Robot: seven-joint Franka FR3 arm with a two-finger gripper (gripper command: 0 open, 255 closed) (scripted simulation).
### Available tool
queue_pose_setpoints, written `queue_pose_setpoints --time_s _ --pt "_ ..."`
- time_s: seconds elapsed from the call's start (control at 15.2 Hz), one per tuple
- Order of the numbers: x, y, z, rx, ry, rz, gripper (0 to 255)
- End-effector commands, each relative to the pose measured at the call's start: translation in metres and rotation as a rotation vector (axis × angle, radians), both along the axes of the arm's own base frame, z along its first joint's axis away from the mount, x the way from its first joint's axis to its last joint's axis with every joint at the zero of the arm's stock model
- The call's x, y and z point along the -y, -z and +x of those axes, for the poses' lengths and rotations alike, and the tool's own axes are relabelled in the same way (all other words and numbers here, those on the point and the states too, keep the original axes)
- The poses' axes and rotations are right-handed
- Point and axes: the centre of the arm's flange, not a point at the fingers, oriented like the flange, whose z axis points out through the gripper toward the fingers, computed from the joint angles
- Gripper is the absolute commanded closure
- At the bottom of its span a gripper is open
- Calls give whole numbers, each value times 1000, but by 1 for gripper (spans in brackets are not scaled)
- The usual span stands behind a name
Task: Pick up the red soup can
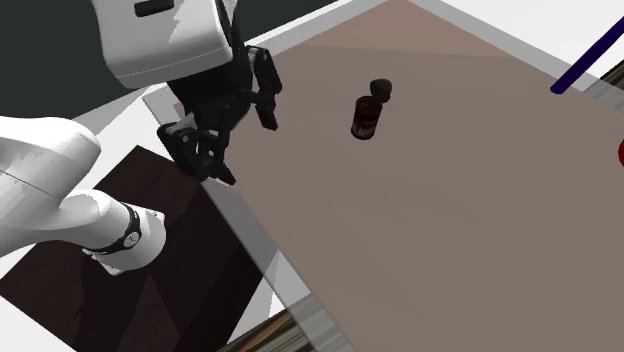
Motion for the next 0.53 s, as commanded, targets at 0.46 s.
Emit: queue_pose_setpoints --time_s 0.46 --pt "-115 34 27 25 -49 -48 0"
